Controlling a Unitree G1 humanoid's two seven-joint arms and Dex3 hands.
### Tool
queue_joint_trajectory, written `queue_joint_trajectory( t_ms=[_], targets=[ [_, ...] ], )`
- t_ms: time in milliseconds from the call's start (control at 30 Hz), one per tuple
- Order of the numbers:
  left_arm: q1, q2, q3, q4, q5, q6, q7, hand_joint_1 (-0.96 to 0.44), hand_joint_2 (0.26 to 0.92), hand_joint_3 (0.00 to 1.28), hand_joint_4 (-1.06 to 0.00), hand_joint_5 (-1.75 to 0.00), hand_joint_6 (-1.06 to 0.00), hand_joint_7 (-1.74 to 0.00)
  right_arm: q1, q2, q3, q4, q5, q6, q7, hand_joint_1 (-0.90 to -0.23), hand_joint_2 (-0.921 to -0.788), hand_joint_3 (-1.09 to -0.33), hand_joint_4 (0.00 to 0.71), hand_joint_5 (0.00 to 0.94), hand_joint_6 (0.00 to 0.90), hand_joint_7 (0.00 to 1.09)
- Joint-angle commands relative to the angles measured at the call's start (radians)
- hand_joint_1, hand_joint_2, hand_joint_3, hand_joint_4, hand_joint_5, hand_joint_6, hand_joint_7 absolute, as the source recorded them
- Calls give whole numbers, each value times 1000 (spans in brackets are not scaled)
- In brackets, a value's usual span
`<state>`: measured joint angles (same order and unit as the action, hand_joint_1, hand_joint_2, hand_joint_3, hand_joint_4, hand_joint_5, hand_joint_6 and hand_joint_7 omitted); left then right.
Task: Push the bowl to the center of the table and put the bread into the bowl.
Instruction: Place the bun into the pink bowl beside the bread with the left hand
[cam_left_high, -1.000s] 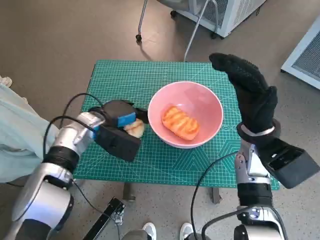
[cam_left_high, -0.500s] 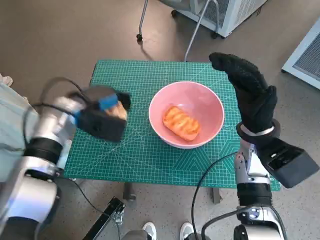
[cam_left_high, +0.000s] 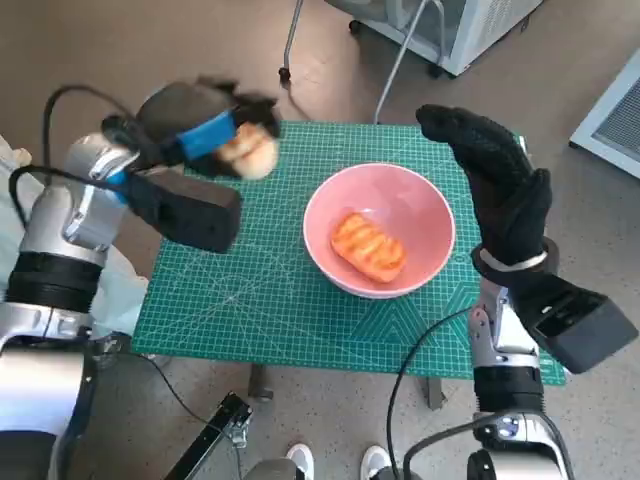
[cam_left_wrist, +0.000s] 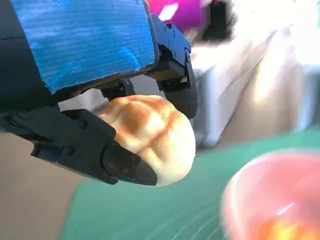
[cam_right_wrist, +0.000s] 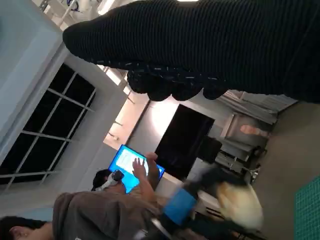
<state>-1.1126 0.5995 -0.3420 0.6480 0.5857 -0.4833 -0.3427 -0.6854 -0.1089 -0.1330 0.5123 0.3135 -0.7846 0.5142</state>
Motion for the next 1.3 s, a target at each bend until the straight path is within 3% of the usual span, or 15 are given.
queue_joint_trajectory(
  t_ms=[33,300,433,467,533,633,700,1300],
  targets=[
    [21,-52,-19,-54,-9,-49,15,0,921,116,-579,-1312,-630,-1134,19,6,3,-5,4,15,-2,-711,-921,-768,280,5,-1,803],
    [23,-134,-61,1,-4,-98,-3,0,920,129,-560,-1302,-615,-1182,18,6,1,1,9,13,3,-707,-921,-769,280,5,-1,797],
    [29,-158,-85,-5,-3,-20,-92,-1,921,232,-415,-1371,-528,-1340,16,3,-1,6,8,7,4,-706,-921,-769,280,5,-1,797],
    [31,-161,-89,-10,0,2,-112,-21,868,215,-335,-1078,-412,-1124,16,2,-1,6,7,7,3,-705,-921,-769,280,5,-1,797],
    [40,-168,-100,-27,10,61,-157,-48,821,139,-297,-545,-292,-760,17,0,-2,5,5,5,2,-704,-921,-770,280,5,-1,797],
    [48,-173,-108,-48,16,125,-203,-71,793,75,-248,-208,-193,-547,15,-4,-5,8,4,3,2,-702,-921,-770,280,5,-1,794],
    [54,-173,-106,-61,11,148,-218,-81,785,57,-232,-123,-168,-495,14,-6,-6,7,3,3,0,-701,-921,-769,281,5,-1,792],
    [87,-150,-67,-3,-29,8,-76,-168,796,27,-270,-30,-208,-461,-3,-3,-9,29,-19,-12,-23,-708,-921,-769,281,5,-1,796]
  ],
)
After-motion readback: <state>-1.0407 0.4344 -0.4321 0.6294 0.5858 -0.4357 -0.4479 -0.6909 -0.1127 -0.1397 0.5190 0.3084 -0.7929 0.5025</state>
